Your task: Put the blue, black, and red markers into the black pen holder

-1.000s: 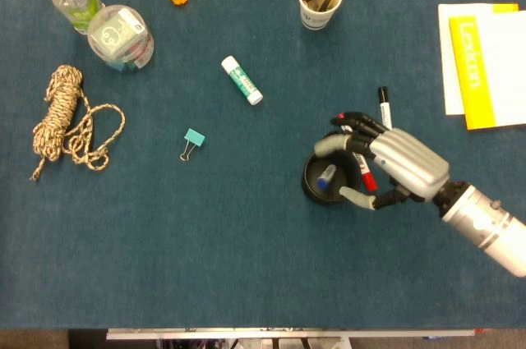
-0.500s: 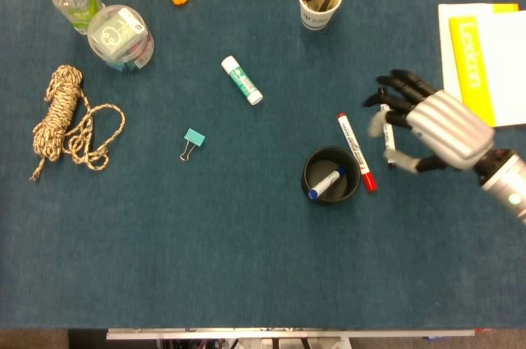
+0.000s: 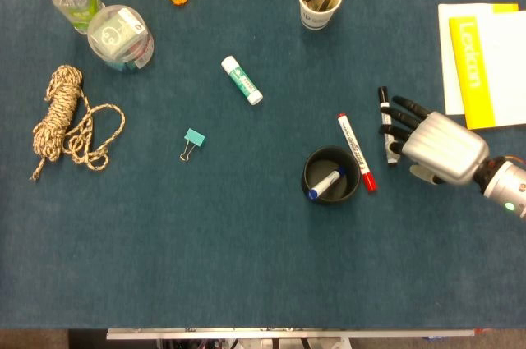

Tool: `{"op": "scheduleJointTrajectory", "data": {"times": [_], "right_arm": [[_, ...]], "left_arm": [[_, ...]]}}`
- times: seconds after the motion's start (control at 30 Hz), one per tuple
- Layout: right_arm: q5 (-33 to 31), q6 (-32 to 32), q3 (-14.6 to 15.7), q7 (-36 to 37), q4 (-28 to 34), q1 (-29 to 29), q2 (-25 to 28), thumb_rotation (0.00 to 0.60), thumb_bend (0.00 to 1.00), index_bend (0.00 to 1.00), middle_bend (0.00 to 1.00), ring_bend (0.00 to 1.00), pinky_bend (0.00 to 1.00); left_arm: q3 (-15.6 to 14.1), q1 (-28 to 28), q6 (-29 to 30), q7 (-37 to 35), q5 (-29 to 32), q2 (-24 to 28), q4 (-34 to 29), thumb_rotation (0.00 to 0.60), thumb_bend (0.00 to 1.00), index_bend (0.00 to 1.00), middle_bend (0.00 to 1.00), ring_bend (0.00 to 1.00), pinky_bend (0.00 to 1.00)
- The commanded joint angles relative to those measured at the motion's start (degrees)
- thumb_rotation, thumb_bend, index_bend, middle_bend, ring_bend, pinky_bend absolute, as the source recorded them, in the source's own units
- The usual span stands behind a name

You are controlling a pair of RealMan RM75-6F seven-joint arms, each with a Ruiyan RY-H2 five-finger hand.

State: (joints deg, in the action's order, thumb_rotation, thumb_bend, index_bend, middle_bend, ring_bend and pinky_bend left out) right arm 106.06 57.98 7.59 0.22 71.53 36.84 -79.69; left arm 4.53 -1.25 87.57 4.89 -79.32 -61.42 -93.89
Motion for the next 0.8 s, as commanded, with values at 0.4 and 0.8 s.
{"op": "scheduleJointTrajectory", "data": {"times": [0.4,0.8], "right_arm": [[-0.2,2.3,-0.2,-1.1,-8.4,0.4,-5.8,0.600,0.20,0.47,0.26,0.07,0.00],[-1.4,1.9,-0.3,-1.5,-12.7,1.1,-10.0,0.600,0.21,0.47,0.26,0.07,0.00]], "left_arm": [[0.1,0.0,-0.3,-0.5,0.1,0.0,0.4,0.600,0.47,0.26,0.31,0.28,0.13],[0.2,0.2,-0.4,-1.3,0.5,0.1,1.0,0.600,0.47,0.26,0.31,0.28,0.13]]}}
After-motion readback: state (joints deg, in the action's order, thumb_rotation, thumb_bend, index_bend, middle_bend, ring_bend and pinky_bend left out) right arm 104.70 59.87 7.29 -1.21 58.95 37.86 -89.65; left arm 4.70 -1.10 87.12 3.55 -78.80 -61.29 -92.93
